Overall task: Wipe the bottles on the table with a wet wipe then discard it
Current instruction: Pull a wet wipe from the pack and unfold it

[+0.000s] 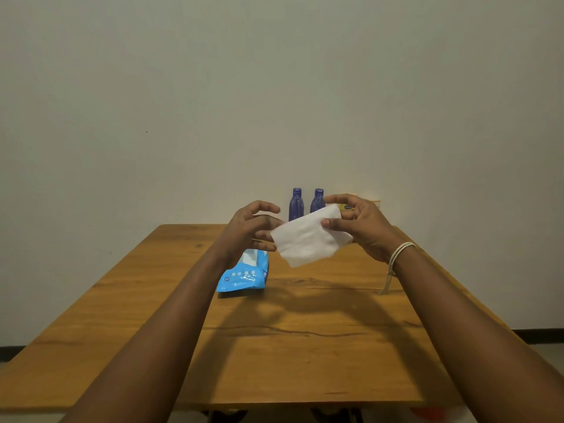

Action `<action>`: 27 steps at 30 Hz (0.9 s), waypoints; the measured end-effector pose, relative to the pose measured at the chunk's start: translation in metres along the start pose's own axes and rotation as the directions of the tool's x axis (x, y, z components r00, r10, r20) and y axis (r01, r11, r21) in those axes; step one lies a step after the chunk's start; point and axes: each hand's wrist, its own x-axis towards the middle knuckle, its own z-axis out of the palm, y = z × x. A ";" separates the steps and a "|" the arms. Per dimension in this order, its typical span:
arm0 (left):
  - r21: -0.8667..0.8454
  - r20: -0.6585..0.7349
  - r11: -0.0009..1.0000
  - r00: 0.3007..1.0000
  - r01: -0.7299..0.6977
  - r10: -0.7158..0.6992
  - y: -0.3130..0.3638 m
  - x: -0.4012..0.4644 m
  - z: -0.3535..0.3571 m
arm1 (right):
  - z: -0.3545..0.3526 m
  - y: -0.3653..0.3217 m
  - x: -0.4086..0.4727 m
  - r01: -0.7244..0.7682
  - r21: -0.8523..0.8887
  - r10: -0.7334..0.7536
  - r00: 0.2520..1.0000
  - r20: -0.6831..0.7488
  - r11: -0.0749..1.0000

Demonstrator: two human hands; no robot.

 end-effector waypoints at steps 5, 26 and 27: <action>0.283 0.222 0.953 0.959 0.111 -0.178 0.008 0.000 0.017 | 0.001 -0.019 0.006 0.005 -0.240 0.049 0.974 0.220 0.971; -0.469 -0.024 0.843 0.951 0.262 -0.309 -0.023 -0.006 0.056 | 0.028 0.022 -0.009 -0.415 0.462 0.435 0.898 0.068 0.784; -0.473 -0.016 0.840 0.951 0.266 -0.310 -0.024 -0.006 0.055 | 0.027 0.021 -0.007 -0.396 0.436 0.421 0.906 0.042 0.808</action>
